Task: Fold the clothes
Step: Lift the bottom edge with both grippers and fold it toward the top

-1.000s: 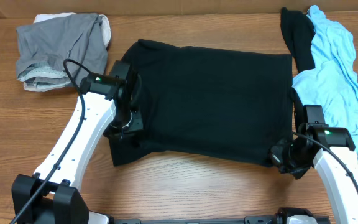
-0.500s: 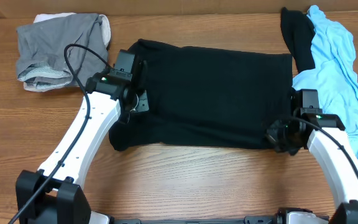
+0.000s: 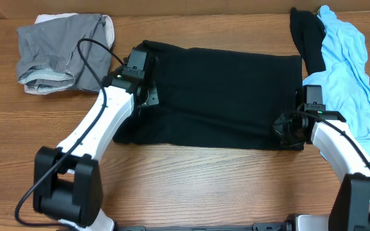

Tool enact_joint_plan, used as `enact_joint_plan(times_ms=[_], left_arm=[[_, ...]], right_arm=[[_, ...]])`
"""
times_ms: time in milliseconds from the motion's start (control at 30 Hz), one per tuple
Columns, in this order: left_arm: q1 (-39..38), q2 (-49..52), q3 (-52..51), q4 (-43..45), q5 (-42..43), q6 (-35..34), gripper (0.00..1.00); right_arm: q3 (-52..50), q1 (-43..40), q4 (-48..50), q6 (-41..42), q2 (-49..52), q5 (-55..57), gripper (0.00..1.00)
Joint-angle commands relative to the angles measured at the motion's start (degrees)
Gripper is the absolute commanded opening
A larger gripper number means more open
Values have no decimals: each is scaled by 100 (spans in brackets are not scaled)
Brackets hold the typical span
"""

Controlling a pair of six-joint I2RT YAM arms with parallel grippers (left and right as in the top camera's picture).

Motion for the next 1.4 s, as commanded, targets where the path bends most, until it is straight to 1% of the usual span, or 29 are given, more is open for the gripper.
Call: enact_joint_plan(times_ms=[0,167,267,533,567,633,667,700,733,767,833,867,933,1100,1267,1367], left_arm=[[-42,278,87,170,-166,87,4],[-42,527,87,466,-168,87,4],[-42,570,87,632,-168,90,4],[-42,570,87,1060,-168,109,4],[-42,570,87,1095,-168,109,6],[-42,570,87,1141,-175,138,23],[-42,570,87,1167,-186,177,42],[-42,570,87,1202,-195,245,65],[-42,570,90,1261,-214,363,83],[-42,570,92,1316,-229,474,100],[-37,564,125,1390,-232,656,100],[-35,564,173,1379,-227,688,100],[-35,564,358,1233,-201,682,100],[-52,564,1134,511,-164,741,100],[-74,564,2063,-490,-160,1106,100],[-74,564,2669,-1180,-33,1436,100]], right_arm=[[173,-17,258,-90,142,155,4],[173,-17,586,-131,149,160,5],[173,-17,682,-131,151,157,10],[173,-17,975,-133,151,186,11],[173,-17,1016,-136,151,188,12],[173,-17,1110,-153,151,190,22],[173,-17,1154,-155,151,214,32],[173,-17,1198,-160,151,260,42],[173,-17,1248,-195,151,271,58],[173,-17,1292,-197,151,284,69],[173,-17,1370,-197,151,293,85],[177,-17,1394,-195,151,291,91],[223,-17,1373,-195,151,289,96],[511,-17,1012,-195,149,238,97],[981,-15,363,-195,149,-146,97],[1248,-15,-20,-197,140,-433,97]])
